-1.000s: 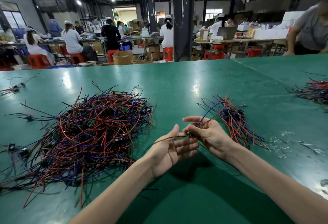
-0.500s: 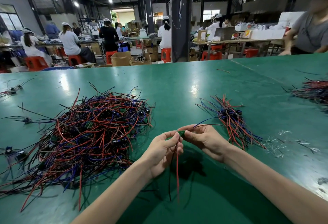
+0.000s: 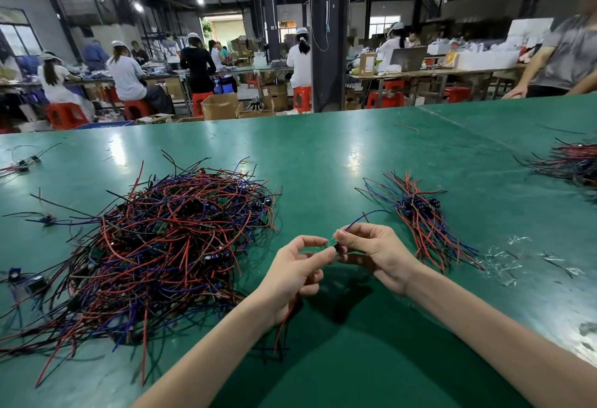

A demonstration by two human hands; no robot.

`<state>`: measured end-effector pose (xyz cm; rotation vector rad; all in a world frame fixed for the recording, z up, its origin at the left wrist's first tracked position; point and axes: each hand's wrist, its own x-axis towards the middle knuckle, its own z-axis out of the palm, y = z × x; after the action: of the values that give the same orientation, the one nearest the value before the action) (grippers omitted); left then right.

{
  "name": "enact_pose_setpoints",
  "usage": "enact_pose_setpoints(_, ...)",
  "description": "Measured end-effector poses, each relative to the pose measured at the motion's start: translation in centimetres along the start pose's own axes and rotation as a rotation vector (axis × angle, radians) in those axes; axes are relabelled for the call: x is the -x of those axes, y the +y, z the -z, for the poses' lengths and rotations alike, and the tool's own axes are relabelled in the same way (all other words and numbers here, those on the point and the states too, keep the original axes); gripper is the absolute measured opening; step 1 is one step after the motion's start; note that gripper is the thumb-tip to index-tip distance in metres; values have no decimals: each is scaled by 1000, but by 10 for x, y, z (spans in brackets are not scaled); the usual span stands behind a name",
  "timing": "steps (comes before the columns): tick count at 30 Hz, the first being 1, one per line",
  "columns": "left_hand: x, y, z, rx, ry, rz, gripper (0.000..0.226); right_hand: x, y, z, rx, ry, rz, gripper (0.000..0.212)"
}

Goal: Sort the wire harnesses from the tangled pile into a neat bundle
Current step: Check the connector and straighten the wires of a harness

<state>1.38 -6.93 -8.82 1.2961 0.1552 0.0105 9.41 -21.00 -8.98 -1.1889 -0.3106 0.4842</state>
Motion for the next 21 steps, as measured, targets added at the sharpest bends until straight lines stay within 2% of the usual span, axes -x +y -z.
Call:
enact_pose_setpoints(4, -2, -5, 0, -65, 37, -40, 12, 1, 2, 0, 39, -17, 11, 6)
enact_pose_setpoints(8, -4, -6, 2, -71, 45, -51, 7, 1, 3, 0, 69, -34, 14, 14)
enact_pose_setpoints(21, -6, -8, 5, -73, 53, -66, 7, 2, 3, 0, 77, -34, -2, 18)
